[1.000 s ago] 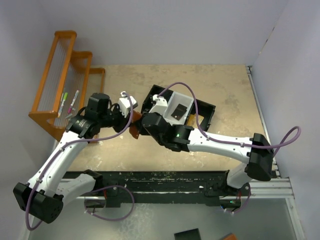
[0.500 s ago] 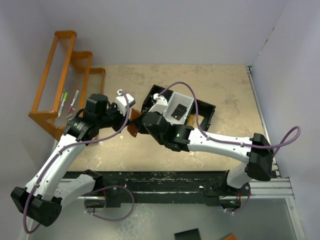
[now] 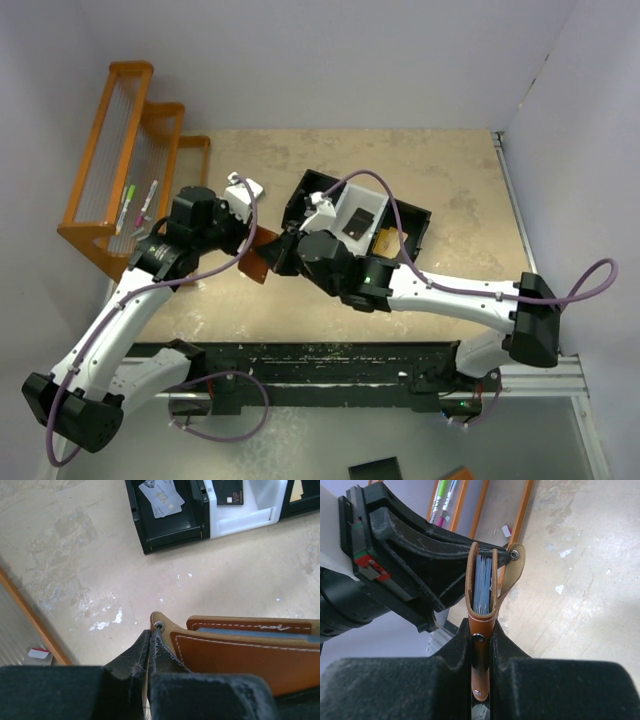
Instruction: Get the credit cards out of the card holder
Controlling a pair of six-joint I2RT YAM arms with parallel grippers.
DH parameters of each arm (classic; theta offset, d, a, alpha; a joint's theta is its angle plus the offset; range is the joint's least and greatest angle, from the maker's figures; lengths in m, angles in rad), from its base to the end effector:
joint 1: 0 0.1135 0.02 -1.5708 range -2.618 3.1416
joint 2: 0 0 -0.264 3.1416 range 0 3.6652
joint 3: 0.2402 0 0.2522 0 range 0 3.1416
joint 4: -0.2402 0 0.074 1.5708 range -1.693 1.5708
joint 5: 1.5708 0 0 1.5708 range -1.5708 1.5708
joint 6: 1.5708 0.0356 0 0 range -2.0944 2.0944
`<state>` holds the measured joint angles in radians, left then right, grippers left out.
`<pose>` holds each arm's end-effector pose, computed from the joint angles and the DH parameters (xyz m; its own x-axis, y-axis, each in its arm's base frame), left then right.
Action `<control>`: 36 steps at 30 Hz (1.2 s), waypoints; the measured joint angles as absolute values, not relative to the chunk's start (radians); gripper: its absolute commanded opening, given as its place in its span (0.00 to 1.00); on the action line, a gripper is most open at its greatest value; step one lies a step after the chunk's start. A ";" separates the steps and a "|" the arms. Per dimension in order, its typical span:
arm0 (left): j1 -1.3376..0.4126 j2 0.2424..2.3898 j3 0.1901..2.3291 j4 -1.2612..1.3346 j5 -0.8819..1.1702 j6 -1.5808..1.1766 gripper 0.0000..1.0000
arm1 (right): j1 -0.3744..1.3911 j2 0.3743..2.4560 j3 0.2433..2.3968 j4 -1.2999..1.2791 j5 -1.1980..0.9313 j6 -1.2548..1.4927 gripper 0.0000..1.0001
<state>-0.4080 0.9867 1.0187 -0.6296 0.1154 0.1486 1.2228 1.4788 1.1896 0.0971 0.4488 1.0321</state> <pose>0.1891 -0.0862 0.3400 -0.4395 0.3502 -0.8272 0.5527 0.8314 0.0583 0.1345 0.3254 0.3438 -0.6357 0.5153 -0.5747 -0.3041 0.5171 0.8001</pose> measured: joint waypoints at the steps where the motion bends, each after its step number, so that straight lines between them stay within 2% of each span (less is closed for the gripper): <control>1: -0.408 0.982 1.019 -0.630 0.121 0.147 0.00 | 1.223 1.468 1.176 0.104 0.445 1.037 0.00; 7: -0.402 0.985 1.037 -0.653 0.131 0.145 0.00 | 1.229 1.358 1.007 0.189 0.351 1.025 0.00; 8: -0.402 0.985 1.043 -0.660 0.139 0.144 0.03 | 1.224 1.330 0.953 0.230 0.315 1.018 0.00; 9: -0.402 0.985 1.050 -0.669 0.155 0.142 0.13 | 1.216 1.303 0.897 0.270 0.281 1.012 0.00; 12: -0.400 0.984 1.077 -0.702 0.233 0.139 0.57 | 1.165 1.238 0.752 0.394 0.184 1.001 0.00; 13: -0.400 0.984 1.089 -0.715 0.269 0.140 0.65 | 1.143 1.218 0.710 0.435 0.154 1.000 0.00; 15: -0.400 0.984 1.116 -0.747 0.352 0.134 0.87 | 1.097 1.169 0.646 0.491 0.103 0.993 0.00; 16: -0.399 0.984 1.132 -0.763 0.403 0.133 0.93 | 1.082 1.155 0.638 0.498 0.092 0.986 0.00; 18: -0.399 0.984 1.159 -0.787 0.502 0.126 0.98 | 1.056 1.127 0.640 0.506 0.076 0.962 0.00; 22: -0.400 0.993 1.186 -0.810 0.675 0.120 0.97 | 1.046 1.125 0.701 0.493 0.041 0.899 0.00; 26: -0.400 1.037 1.187 -0.832 0.761 0.115 0.85 | 1.046 1.143 0.764 0.480 0.008 0.852 0.00; 32: -0.399 1.035 1.187 -0.873 0.766 0.142 0.54 | 1.031 1.121 0.756 0.480 -0.034 0.828 0.00; 36: -0.397 1.007 1.187 -0.904 0.767 0.166 0.24 | 1.019 1.077 0.715 0.503 -0.065 0.825 0.00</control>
